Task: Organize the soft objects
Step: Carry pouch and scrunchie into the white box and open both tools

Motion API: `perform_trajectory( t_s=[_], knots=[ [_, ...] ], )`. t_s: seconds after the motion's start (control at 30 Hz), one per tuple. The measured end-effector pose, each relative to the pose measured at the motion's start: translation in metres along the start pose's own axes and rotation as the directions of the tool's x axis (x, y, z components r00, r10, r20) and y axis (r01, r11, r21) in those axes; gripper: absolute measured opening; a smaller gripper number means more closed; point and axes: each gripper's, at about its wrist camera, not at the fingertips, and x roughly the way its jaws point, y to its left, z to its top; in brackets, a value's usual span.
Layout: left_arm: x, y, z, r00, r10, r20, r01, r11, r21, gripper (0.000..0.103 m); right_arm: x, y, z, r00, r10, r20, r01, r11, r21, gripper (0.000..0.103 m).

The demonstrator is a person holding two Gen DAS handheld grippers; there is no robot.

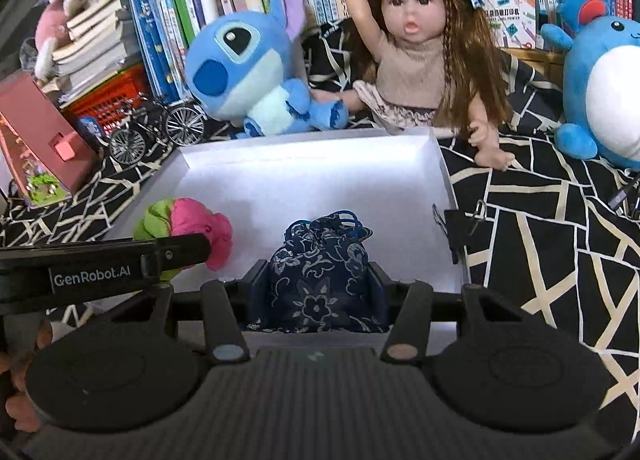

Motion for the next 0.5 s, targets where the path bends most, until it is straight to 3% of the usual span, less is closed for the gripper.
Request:
perform_trajectory(
  t_s=[0.5],
  knots=[
    [0.0118,0.0032,-0.0077,1.0,-0.004,-0.029,0.003,1.0,-0.031,0.046,0.0111,-0.0045,-0.002,0.998,0.019,-0.052,-0.016,0.998,0.057,0.058]
  ],
)
